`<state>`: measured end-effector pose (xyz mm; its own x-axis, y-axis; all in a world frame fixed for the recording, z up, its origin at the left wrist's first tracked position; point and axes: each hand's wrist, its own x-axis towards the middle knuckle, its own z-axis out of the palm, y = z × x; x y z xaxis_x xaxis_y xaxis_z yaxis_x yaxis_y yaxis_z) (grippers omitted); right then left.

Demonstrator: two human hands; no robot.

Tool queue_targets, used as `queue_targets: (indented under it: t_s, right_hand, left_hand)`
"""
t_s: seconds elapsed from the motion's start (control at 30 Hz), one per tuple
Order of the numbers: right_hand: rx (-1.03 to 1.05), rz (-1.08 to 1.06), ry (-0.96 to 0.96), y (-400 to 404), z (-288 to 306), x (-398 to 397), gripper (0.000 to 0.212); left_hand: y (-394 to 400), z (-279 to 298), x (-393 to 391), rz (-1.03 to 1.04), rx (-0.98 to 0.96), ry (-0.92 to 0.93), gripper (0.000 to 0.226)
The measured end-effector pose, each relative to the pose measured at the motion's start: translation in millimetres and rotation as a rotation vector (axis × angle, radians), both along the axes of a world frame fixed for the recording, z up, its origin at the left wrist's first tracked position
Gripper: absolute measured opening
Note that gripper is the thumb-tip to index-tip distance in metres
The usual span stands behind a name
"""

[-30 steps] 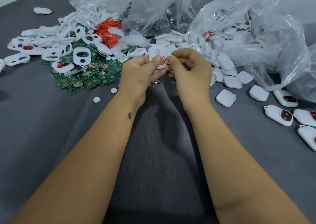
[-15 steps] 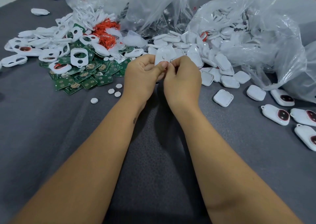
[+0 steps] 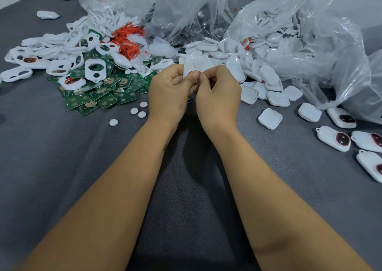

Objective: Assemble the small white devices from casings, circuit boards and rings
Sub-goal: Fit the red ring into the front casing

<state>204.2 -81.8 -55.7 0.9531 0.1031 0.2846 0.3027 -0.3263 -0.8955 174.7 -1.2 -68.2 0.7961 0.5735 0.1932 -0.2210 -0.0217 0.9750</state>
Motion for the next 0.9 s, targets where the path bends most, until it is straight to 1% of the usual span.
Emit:
queue_targets:
  t_s: [0.07, 0.17, 0.3, 0.4, 0.5, 0.6, 0.7, 0.77, 0.9]
  right_hand:
    - [0.045, 0.028, 0.010, 0, -1, 1, 0.008]
    - [0.132, 0.099, 0.037, -3, -3, 3, 0.011]
    - [0.252, 0.229, 0.095, -15, 0, 11, 0.024]
    - [0.408, 0.348, 0.262, -24, 3, 17, 0.024]
    - [0.520, 0.379, 0.430, -29, 5, 25, 0.016]
    - [0.491, 0.382, 0.476, -31, 4, 30, 0.014]
    - [0.428, 0.375, 0.404, -30, 2, 29, 0.012]
    - [0.433, 0.373, 0.367, -29, 0, 29, 0.009]
    - [0.450, 0.370, 0.363, -28, 0, 30, 0.007]
  left_hand:
    - [2, 0, 0, -0.016, -0.058, -0.018, 0.009]
    - [5, 2, 0, -0.079, -0.141, -0.055, 0.008]
    - [9, 2, -1, -0.148, -0.138, -0.030, 0.005]
    - [12, 2, -2, -0.202, -0.127, -0.011, 0.006]
    - [12, 3, -3, -0.247, -0.124, -0.005, 0.009]
    - [12, 4, -3, -0.257, -0.124, 0.005, 0.010]
    - [13, 5, -3, -0.253, -0.141, 0.005, 0.010]
    - [13, 5, -3, -0.255, -0.153, 0.009, 0.010]
    - [12, 6, -4, -0.282, -0.188, 0.011, 0.018]
